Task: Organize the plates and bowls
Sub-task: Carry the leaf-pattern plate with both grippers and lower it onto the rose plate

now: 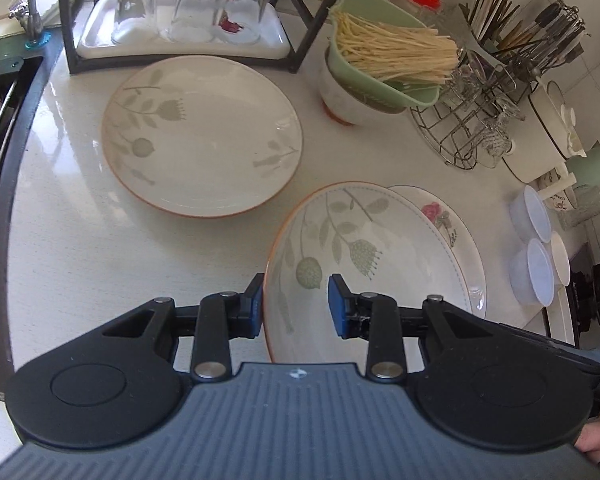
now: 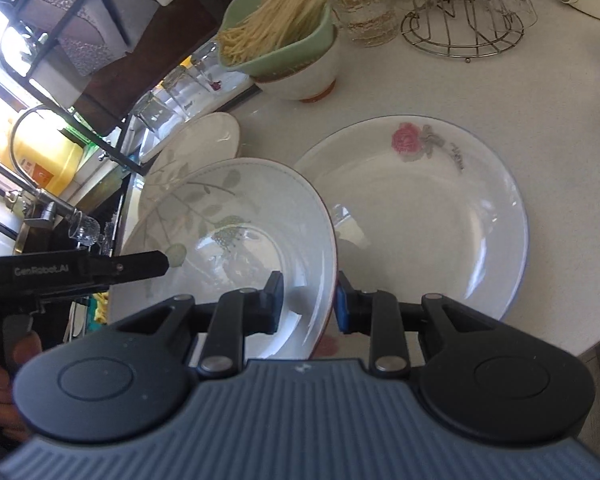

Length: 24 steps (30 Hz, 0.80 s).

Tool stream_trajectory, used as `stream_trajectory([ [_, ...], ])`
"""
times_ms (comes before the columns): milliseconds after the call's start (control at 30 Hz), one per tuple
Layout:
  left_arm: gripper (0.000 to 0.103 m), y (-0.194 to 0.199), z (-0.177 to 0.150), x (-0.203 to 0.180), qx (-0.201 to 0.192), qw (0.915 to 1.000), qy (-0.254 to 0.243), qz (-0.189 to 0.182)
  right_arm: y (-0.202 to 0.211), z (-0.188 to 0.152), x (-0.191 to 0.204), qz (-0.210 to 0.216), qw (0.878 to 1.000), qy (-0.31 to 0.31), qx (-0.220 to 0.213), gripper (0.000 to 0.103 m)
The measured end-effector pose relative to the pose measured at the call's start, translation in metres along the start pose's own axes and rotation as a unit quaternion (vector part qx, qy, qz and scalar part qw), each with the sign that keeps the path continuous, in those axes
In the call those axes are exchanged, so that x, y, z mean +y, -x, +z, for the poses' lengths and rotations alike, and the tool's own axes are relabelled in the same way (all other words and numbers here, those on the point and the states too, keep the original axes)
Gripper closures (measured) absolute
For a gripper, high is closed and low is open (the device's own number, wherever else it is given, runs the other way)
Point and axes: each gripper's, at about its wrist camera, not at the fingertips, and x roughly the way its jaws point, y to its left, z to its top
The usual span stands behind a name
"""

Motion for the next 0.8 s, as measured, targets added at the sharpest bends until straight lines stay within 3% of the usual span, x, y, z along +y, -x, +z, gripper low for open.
stream_trajectory([
  [600,0.066,-0.042,0.004,-0.053,0.028,0.9991,-0.009,0.032,-0.003,0.023,-0.06,0.016,0.999,0.033,0.024,0.074],
  [800,0.066,-0.058,0.011,-0.061,0.048,0.9983,0.015,0.031,-0.005,0.029,-0.073,0.004,0.998,0.055,0.024,0.074],
])
